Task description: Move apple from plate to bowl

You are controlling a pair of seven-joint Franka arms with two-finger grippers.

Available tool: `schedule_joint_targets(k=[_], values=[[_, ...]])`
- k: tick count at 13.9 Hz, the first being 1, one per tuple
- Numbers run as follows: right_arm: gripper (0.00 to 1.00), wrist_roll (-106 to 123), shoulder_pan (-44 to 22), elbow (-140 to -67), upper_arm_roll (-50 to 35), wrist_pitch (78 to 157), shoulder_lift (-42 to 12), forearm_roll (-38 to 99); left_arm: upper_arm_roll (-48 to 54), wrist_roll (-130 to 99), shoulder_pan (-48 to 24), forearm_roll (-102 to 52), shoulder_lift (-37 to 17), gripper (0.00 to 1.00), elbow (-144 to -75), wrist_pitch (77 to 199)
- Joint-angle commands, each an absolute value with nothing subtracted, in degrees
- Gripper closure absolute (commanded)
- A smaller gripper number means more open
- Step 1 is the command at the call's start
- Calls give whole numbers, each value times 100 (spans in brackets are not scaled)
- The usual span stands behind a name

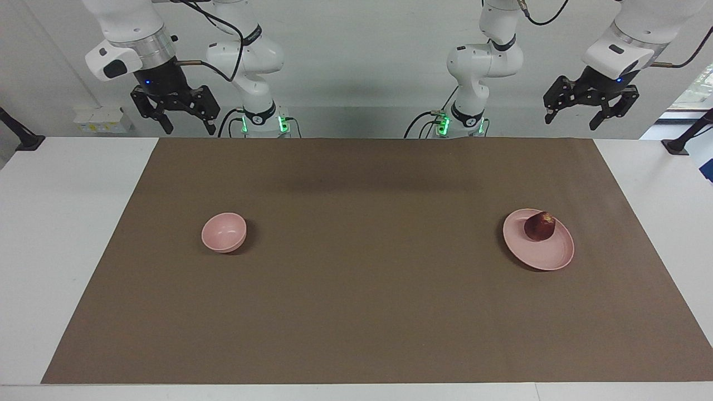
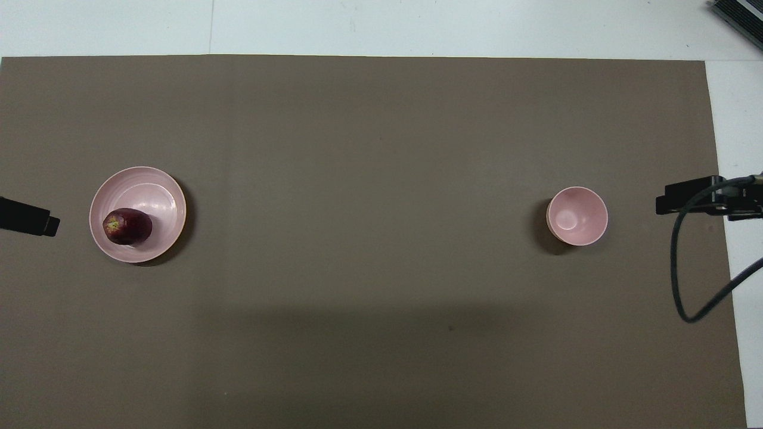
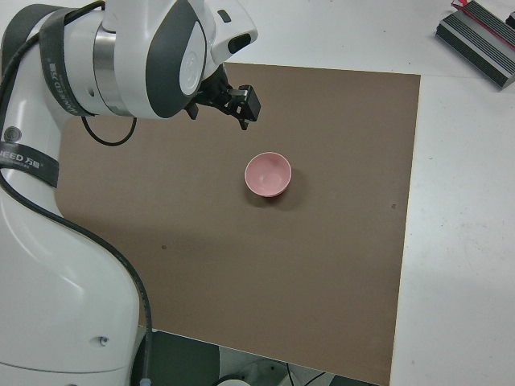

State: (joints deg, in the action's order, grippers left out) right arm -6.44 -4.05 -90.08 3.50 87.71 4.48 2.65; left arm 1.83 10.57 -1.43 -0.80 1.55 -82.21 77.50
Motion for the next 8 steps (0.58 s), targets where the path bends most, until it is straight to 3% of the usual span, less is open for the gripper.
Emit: schedule_joint_targets(k=[1,8], values=[[0,-519,-299,-9088,316,8851,510,387,167,1081,-158,-44,299,0,-8385,7822],[0,-518,-299,-9088,316,8851,510,387,114,1063,-79,-35,299,0,-8385,7796]])
